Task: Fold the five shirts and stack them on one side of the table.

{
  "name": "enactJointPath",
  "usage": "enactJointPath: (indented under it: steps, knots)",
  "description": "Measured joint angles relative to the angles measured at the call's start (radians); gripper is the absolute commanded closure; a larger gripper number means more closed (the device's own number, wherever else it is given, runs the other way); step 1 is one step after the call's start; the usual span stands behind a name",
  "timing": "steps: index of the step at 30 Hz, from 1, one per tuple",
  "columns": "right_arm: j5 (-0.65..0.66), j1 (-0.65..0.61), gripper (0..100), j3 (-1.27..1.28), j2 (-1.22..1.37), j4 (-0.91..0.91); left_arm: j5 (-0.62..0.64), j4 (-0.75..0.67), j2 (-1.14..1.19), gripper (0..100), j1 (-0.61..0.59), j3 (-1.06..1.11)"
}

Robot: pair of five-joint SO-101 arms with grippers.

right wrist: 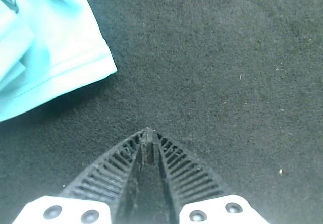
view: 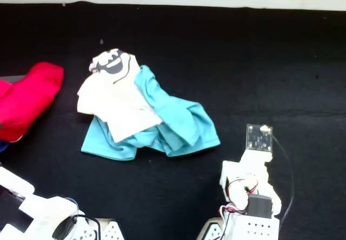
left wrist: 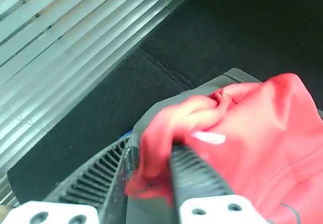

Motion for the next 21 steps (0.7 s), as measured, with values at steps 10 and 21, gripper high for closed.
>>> enactJointPath:
  steps: [10, 21]
  knots:
    - [0.0, 0.0, 99.1, 0.0, 0.0, 0.0, 0.04, -0.003, 0.0, 70, 0.011, -0.009]
    - [0.0, 0.0, 99.1, 0.0, 0.0, 0.0, 0.1, 0.486, 0.0, 70, 0.578, 0.051]
